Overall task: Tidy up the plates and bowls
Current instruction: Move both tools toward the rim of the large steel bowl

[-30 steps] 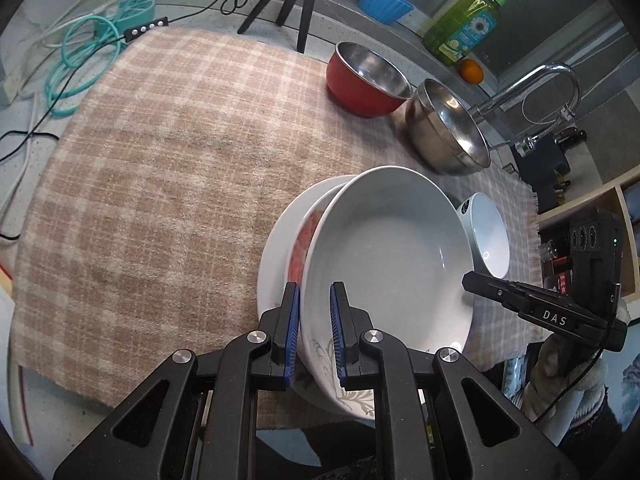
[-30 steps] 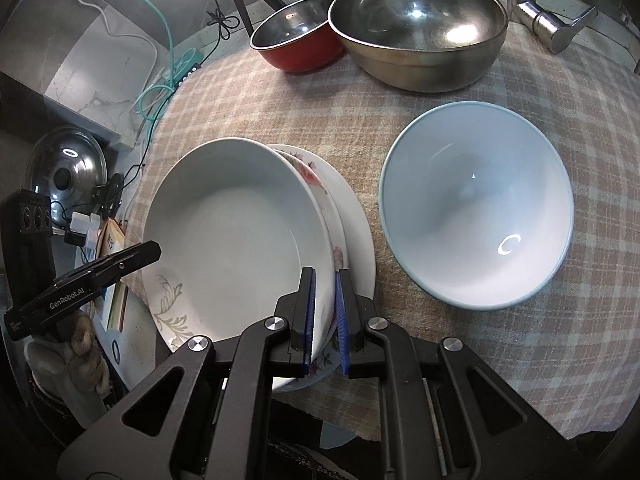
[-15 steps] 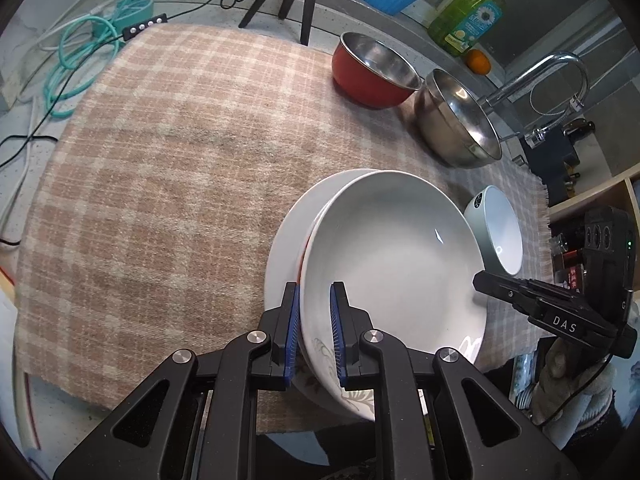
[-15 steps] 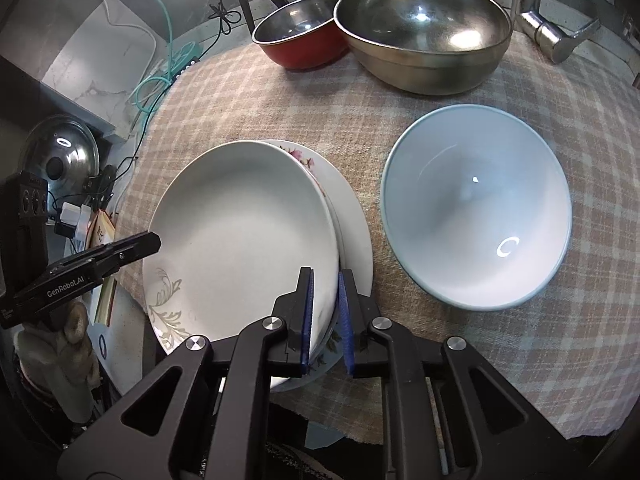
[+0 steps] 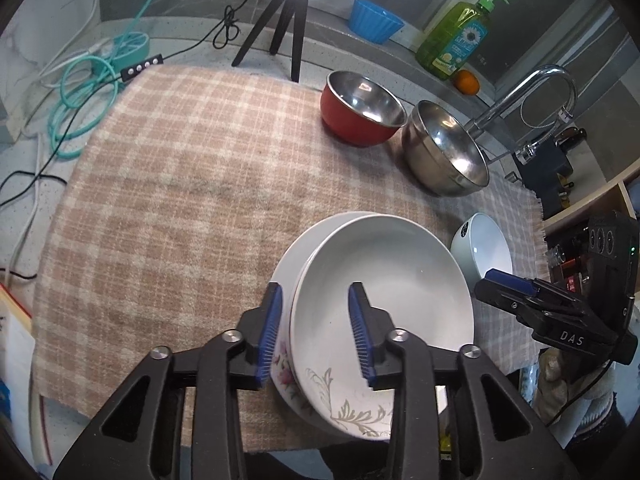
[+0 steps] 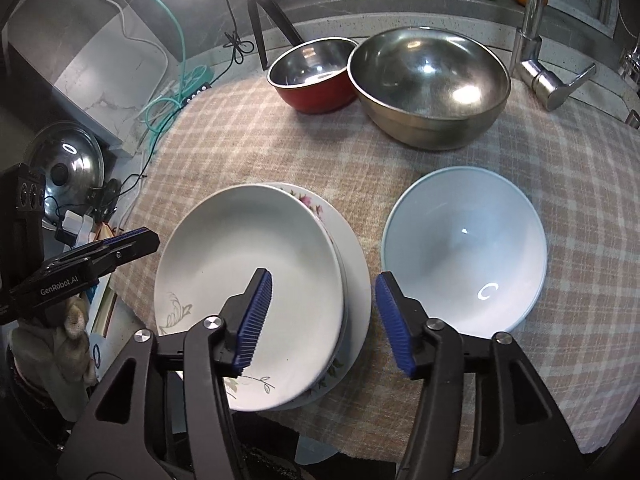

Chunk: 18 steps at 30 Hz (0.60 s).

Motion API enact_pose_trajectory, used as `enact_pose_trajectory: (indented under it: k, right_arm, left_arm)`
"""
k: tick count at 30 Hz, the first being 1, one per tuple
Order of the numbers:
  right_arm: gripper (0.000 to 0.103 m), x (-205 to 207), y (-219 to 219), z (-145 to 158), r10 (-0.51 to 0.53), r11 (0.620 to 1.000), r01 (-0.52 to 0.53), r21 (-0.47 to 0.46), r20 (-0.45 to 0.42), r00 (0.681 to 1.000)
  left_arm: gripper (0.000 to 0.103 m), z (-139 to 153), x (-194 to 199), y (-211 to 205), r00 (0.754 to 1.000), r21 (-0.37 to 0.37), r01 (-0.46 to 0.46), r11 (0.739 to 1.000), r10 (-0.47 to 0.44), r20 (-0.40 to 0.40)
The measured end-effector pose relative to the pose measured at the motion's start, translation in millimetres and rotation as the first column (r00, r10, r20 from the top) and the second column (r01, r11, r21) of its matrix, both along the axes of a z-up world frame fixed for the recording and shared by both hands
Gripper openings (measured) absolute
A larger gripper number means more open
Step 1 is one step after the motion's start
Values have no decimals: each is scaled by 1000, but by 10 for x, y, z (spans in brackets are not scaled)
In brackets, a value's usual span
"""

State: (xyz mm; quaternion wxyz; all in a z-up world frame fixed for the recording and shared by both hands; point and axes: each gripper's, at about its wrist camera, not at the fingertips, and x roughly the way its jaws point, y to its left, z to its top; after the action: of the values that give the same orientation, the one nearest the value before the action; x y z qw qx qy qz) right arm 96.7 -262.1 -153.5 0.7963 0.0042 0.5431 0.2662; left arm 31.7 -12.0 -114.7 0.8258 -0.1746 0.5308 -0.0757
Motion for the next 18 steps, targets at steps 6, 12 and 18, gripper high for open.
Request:
enact_pose_trajectory:
  k: [6,12,18]
  right_arm:
    - [68,26,-20,77,-8,1000,8,-2,21,1000]
    - [68,75,-101,215,-28,1000,28,9,52,998]
    - [69,242,-247,322,-53,998,54,-10,91,994]
  left_arm:
    - [40,40,63,-28,1000,-10,1,1000,-1,11]
    - [45,83,122,-61,1000,1,10,1000,-10,20]
    - [45,146,212,-149,999,3,19,1000,-19,34]
